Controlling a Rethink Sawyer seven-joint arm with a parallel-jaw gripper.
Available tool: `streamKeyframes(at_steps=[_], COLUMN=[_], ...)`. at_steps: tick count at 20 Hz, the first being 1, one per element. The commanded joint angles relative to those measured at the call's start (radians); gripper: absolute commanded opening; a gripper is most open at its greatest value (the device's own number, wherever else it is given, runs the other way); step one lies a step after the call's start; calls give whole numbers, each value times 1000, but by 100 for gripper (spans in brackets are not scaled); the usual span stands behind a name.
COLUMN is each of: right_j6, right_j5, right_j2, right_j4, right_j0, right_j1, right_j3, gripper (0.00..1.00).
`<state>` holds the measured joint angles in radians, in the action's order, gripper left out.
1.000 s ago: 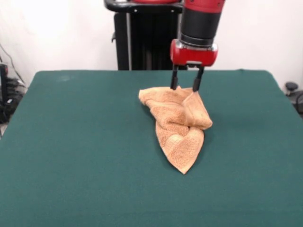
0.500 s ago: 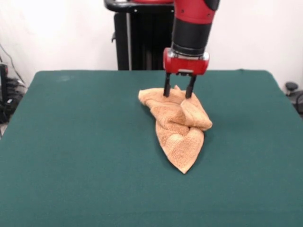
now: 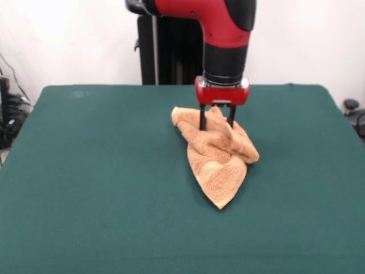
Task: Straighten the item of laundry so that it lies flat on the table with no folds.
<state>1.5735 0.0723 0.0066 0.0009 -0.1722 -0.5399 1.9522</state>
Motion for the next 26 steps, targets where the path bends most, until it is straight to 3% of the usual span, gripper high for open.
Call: streamKeyframes(at_steps=[1,5,15,26], right_j6=[174,171,192,205], right_j5=[69,145,146,26], right_j2=[230,245,224,167], right_j4=[53,70,86,84], right_j0=[-26,-31,-6,51], right_j1=[-34,-83,-104,20], right_j3=[-19,-12,-9,-100], gripper=[100,100,100,100])
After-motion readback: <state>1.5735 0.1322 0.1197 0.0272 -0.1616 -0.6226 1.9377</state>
